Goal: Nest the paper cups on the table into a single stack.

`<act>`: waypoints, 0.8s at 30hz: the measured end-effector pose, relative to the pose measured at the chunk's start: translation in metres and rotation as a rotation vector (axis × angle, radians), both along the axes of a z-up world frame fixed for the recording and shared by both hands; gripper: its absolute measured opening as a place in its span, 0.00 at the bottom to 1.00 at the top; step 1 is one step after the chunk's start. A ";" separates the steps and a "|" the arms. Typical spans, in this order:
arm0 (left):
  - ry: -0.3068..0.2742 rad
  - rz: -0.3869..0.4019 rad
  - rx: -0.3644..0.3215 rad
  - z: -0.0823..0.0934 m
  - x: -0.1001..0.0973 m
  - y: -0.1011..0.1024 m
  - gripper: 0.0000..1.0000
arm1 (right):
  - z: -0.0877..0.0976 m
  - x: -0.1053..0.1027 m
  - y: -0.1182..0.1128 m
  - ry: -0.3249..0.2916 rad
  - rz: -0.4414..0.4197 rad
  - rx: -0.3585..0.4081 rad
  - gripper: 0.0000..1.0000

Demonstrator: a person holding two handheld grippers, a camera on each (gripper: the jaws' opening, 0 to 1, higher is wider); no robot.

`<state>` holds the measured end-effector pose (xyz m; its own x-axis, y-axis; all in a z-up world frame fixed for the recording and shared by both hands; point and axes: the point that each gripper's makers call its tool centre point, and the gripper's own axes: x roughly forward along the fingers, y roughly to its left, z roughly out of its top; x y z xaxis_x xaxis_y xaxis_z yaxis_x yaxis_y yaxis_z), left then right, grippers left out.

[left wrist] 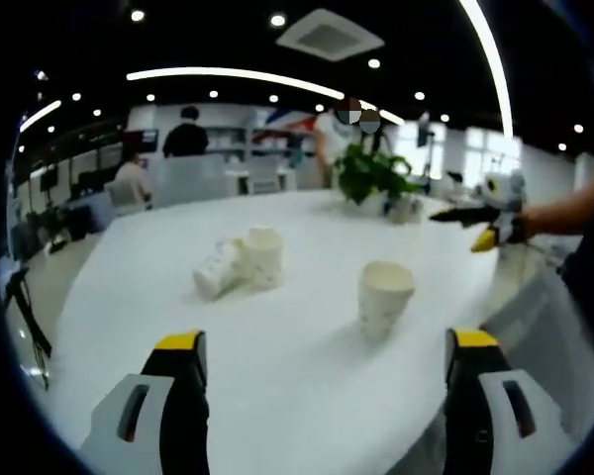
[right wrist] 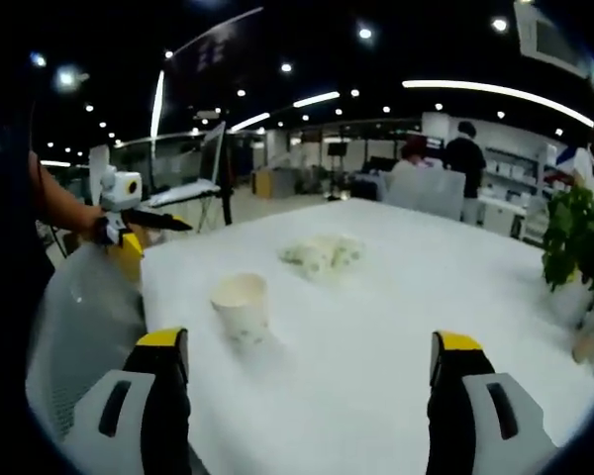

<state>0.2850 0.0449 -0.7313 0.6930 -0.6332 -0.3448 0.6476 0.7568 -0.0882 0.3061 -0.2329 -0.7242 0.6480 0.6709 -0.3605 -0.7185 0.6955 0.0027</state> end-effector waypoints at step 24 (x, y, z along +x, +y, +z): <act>0.011 0.022 -0.021 -0.009 0.035 0.000 0.98 | -0.002 -0.001 -0.008 0.008 -0.002 0.002 1.00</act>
